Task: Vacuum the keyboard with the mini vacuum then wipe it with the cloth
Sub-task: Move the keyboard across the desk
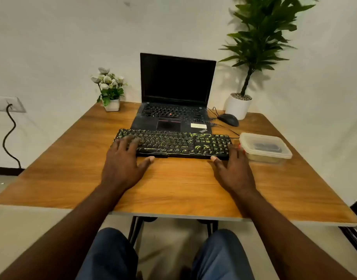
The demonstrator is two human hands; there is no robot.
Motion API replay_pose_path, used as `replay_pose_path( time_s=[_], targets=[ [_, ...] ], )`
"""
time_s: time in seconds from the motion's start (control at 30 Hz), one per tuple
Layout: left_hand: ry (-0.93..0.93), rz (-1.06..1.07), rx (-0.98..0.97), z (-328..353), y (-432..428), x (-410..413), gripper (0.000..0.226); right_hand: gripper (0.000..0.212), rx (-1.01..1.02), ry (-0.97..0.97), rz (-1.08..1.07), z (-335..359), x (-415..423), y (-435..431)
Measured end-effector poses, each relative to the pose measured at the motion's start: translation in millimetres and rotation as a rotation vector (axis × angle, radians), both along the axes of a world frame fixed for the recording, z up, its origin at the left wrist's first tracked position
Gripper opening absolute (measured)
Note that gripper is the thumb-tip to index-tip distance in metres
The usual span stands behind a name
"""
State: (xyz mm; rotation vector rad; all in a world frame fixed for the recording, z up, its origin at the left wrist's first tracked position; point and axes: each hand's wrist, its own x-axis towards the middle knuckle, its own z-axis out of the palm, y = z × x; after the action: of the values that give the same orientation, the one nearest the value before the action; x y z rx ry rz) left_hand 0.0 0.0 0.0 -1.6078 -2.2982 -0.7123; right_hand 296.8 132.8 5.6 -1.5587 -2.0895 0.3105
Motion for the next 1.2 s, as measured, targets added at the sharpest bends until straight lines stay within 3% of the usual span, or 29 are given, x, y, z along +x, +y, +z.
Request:
replay_pose_path(
  time_s=[0.2, 0.63, 0.83, 1.0, 1.2],
  targets=[
    [-0.268, 0.18, -0.095, -10, 11, -9, 0.108, 0.073, 0.012, 0.139, -0.077, -4, 2, 4],
    [-0.093, 0.162, -0.172, -15, 19, -7, 0.116, 0.091, 0.025, -0.031, -0.064, -14, 1, 10],
    [-0.022, 0.135, -0.205, -15, 22, -6, 0.111, 0.094, 0.043, -0.065, -0.047, -13, -2, 10],
    [0.154, -0.033, -0.108, -12, 30, 4, 0.093, 0.095, 0.088, -0.122, -0.051, -12, -3, 7],
    [0.219, -0.12, -0.027, -8, 42, 23, 0.075, 0.078, 0.261, -0.231, 0.094, -10, -17, -5]
  ],
)
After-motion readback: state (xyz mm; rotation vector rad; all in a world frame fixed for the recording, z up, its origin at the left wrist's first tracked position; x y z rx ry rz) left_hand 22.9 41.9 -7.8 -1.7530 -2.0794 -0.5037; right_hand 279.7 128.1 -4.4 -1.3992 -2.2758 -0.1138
